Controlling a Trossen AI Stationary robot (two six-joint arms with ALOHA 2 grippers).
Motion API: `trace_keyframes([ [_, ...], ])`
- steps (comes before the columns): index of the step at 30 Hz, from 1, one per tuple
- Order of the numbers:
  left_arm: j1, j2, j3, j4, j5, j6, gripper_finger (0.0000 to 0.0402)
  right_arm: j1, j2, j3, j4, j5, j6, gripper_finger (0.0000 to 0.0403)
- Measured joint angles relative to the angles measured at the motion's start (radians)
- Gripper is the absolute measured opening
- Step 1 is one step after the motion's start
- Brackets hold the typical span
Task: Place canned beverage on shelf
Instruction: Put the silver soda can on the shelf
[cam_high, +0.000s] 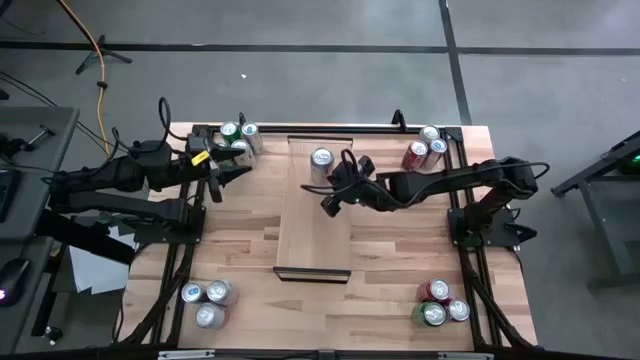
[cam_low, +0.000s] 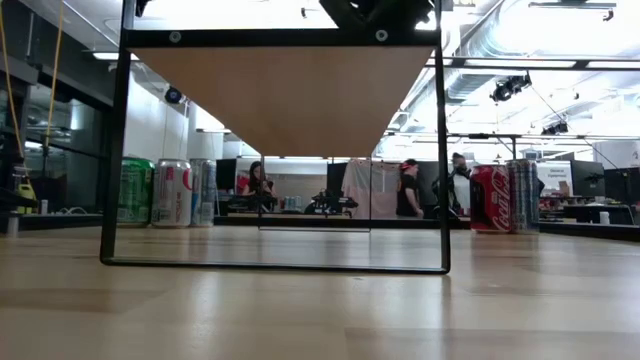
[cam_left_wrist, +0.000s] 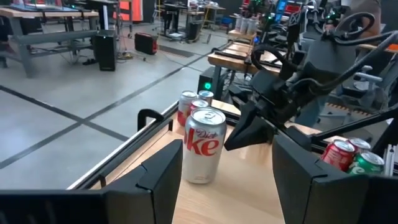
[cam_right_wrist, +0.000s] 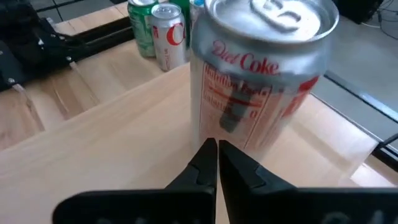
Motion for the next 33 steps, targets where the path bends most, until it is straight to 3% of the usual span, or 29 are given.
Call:
trace_keyframes([
  [22,0.000,0.040,0.000,0.001,-0.002,-0.002,0.0179,-0.144,0.001,0.000,0.153,-0.148,-0.126,0.0000],
  [33,0.000,0.095,0.000,0.002,-0.002,-0.002,0.0179,-0.173,0.060,0.000,0.255,-0.225,-0.222,0.0000],
])
